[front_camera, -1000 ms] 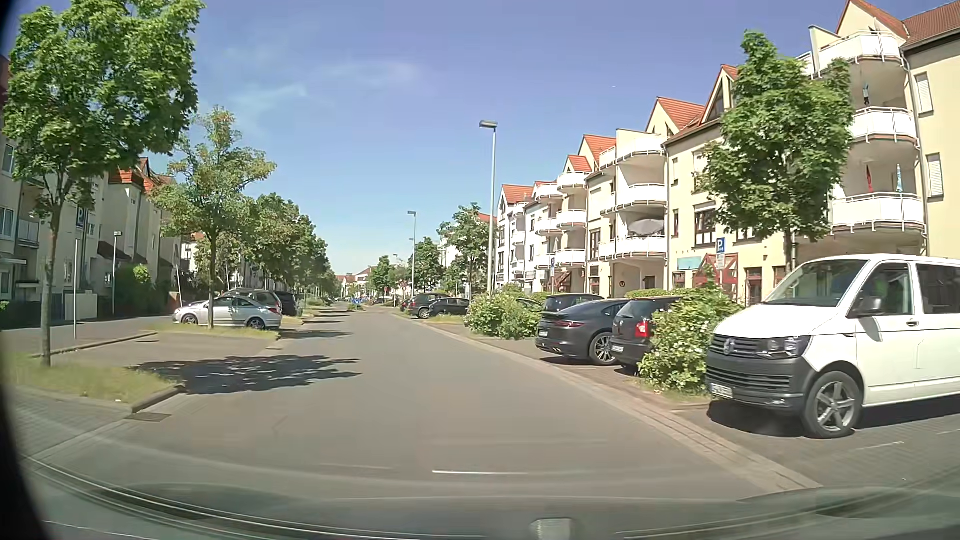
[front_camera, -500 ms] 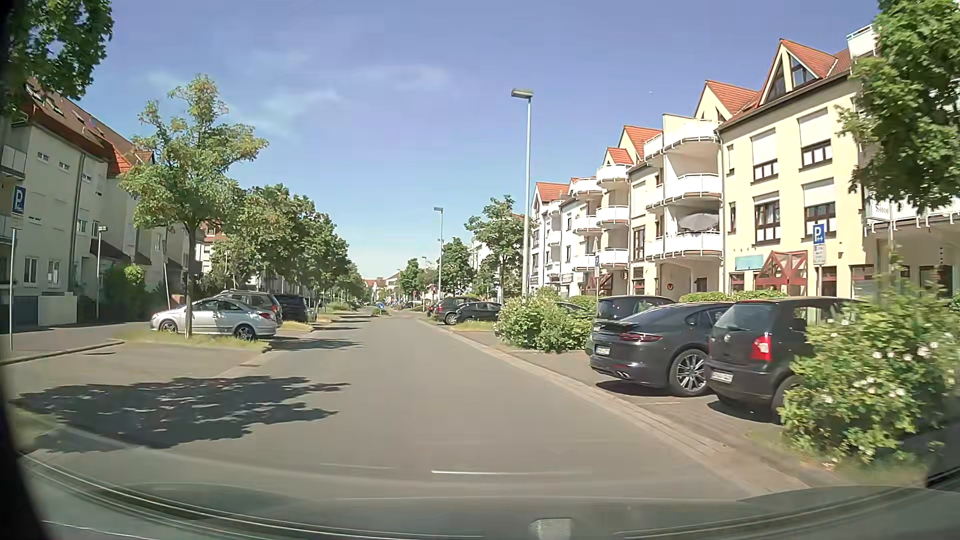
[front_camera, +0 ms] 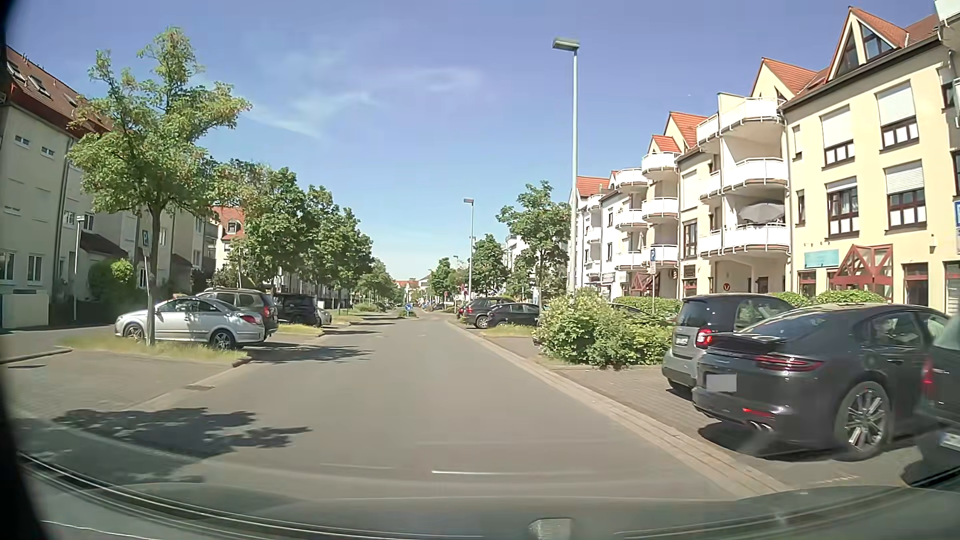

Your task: Follow the waypoints while adhering to traffic rules and regulations

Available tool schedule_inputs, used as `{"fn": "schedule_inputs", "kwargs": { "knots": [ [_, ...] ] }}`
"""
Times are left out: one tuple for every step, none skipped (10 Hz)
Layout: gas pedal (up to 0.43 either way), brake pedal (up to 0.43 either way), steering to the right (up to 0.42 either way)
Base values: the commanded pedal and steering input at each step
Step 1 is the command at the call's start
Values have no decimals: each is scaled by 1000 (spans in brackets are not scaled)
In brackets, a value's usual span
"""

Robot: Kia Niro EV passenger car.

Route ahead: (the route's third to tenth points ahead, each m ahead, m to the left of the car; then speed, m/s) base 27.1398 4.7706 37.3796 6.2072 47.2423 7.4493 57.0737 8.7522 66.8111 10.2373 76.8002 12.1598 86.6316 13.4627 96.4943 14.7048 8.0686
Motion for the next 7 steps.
{"fn": "schedule_inputs", "kwargs": {
  "knots": [
    [28, 30, -59],
    [28, 30, -58],
    [28, 30, -56],
    [28, 30, -54],
    [28, 30, -52],
    [28, 30, -51],
    [28, 30, -50]
  ]
}}
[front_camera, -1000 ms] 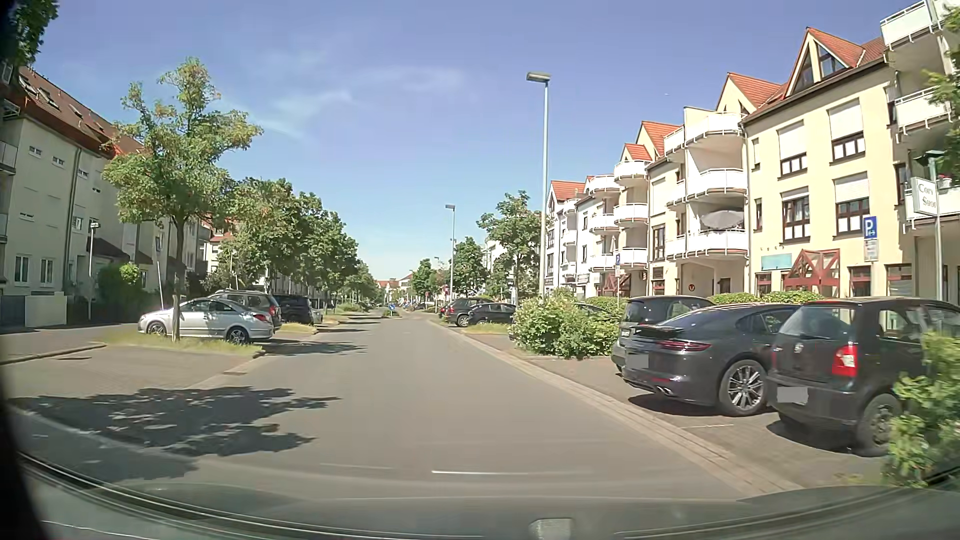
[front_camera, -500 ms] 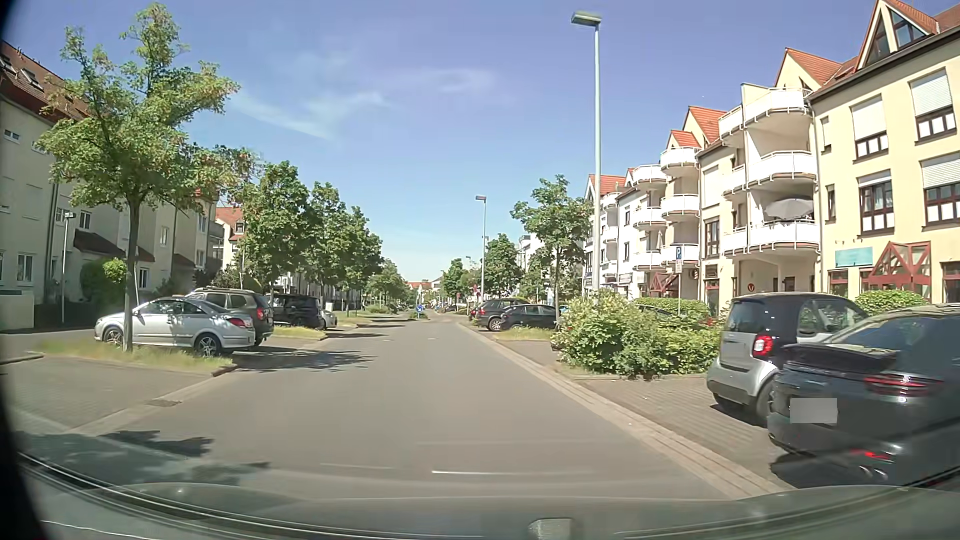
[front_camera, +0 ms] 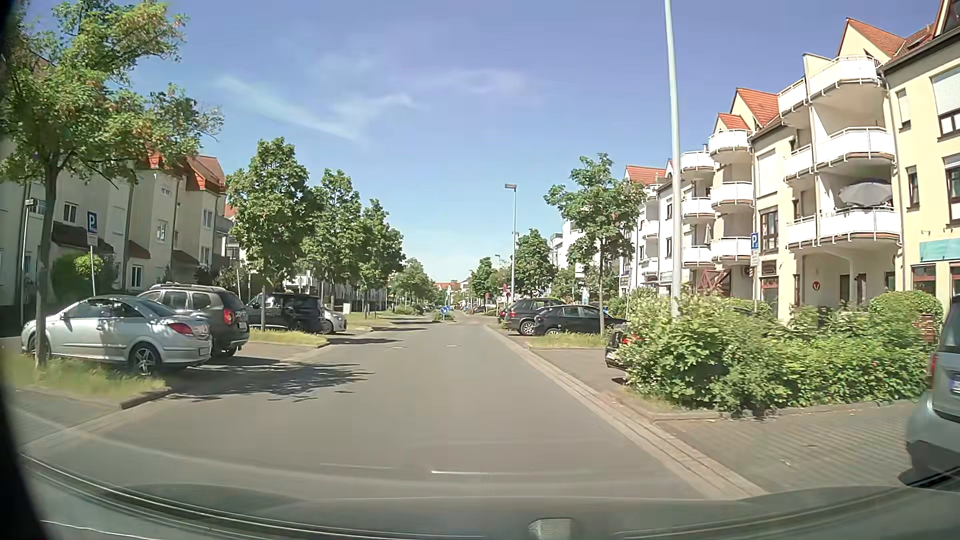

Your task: Follow the waypoints while adhering to traffic rules and regulations

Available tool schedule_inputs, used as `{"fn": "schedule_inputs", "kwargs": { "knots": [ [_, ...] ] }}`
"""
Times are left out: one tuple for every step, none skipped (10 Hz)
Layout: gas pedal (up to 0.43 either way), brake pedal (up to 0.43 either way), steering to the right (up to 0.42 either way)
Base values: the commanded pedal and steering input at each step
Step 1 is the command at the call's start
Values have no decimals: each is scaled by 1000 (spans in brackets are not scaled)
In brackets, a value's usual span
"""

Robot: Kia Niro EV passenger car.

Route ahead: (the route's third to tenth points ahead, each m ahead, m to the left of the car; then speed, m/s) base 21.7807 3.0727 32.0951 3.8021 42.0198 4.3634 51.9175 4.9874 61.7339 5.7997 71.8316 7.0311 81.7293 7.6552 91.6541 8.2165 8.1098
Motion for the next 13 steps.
{"fn": "schedule_inputs", "kwargs": {
  "knots": [
    [28, 30, -50],
    [28, 30, -48],
    [28, 30, -47],
    [28, 30, -46],
    [28, 30, -43],
    [28, 30, -40],
    [28, 30, -35],
    [28, 30, -29],
    [28, 30, -23],
    [28, 30, -17],
    [28, 30, -14],
    [28, 30, -14],
    [28, 30, -13]
  ]
}}
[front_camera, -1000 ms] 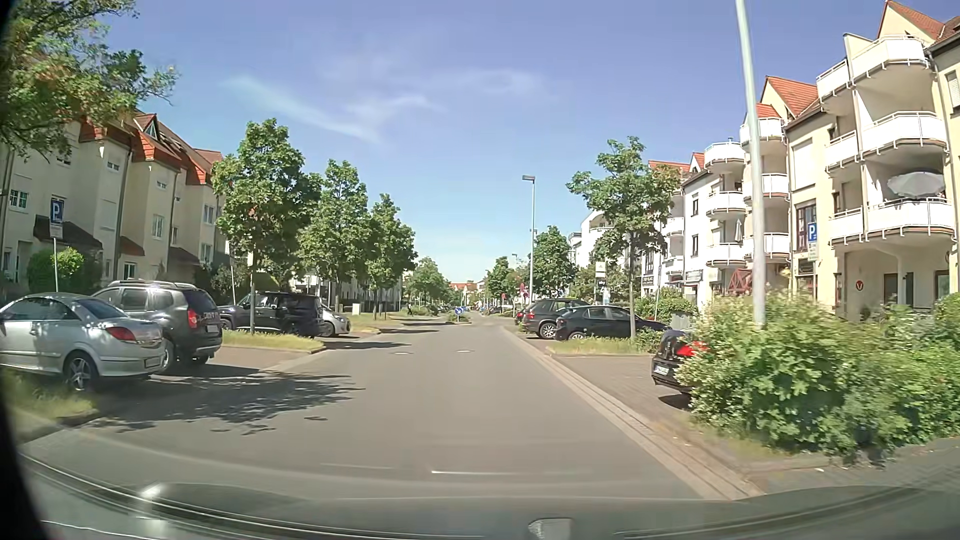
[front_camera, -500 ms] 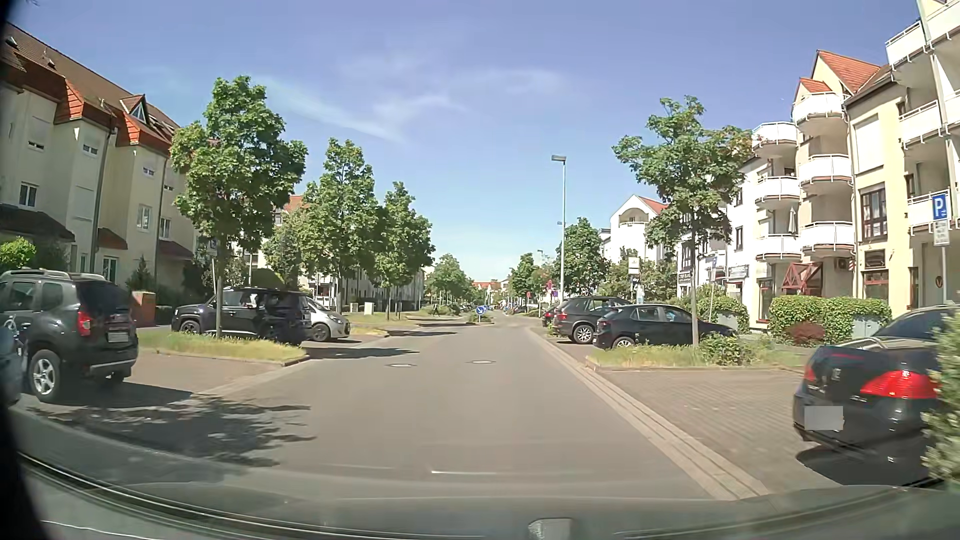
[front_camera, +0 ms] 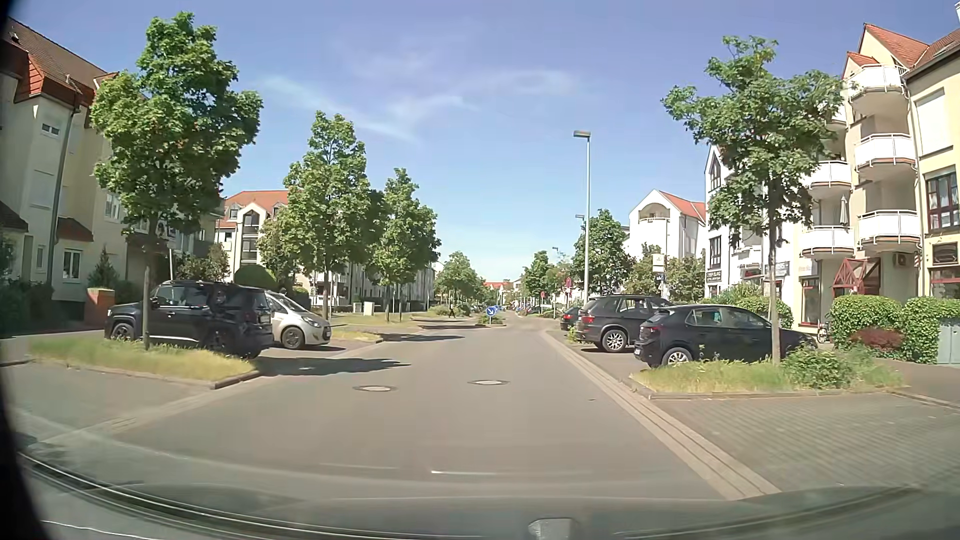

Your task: Follow the waypoints while adhering to traffic rules and regulations

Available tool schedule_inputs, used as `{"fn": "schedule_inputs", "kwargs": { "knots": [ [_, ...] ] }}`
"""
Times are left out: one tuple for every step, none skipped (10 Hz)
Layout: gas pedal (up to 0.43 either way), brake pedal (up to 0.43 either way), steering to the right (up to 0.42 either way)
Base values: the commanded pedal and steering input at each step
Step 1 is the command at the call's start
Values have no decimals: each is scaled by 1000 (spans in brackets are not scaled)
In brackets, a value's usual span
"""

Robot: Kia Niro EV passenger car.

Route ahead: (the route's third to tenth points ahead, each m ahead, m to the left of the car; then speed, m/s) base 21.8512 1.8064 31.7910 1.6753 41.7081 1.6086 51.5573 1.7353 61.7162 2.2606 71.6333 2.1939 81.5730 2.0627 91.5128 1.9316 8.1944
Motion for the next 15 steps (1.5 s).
{"fn": "schedule_inputs", "kwargs": {
  "knots": [
    [28, 30, -10],
    [28, 30, -6],
    [28, 30, -1],
    [28, 30, 3],
    [28, 30, 6],
    [28, 30, 7],
    [28, 30, 7],
    [28, 30, 7],
    [28, 30, 7],
    [28, 30, 7],
    [28, 30, 8],
    [20, 30, 8],
    [20, 30, 8],
    [20, 30, 8],
    [20, 30, 9]
  ]
}}
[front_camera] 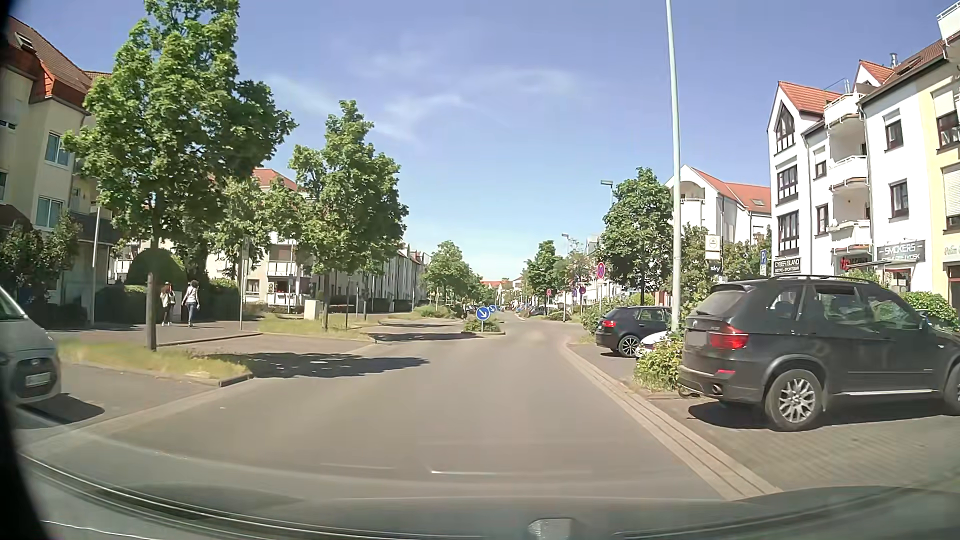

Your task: Follow the waypoints while adhering to traffic rules and regulations

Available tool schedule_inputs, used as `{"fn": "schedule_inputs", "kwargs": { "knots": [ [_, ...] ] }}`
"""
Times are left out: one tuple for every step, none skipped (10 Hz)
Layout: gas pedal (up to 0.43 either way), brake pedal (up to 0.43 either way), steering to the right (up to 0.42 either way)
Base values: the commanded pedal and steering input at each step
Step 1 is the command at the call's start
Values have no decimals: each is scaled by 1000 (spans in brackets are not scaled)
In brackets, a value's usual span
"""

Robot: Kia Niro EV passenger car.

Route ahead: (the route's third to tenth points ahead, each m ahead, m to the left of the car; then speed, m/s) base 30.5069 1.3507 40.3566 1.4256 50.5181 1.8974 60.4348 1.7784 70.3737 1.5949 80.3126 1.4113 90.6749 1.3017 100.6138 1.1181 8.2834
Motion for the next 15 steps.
{"fn": "schedule_inputs", "kwargs": {
  "knots": [
    [8, 30, 9],
    [0, 30, 9],
    [0, 30, 9],
    [0, 30, 9],
    [0, 30, 9],
    [0, 30, 9],
    [0, 30, 10],
    [0, 30, 10],
    [0, 30, 13],
    [0, 30, 15],
    [0, 30, 17],
    [0, 30, 19],
    [0, 30, 20],
    [0, 30, 22],
    [0, 30, 23]
  ]
}}
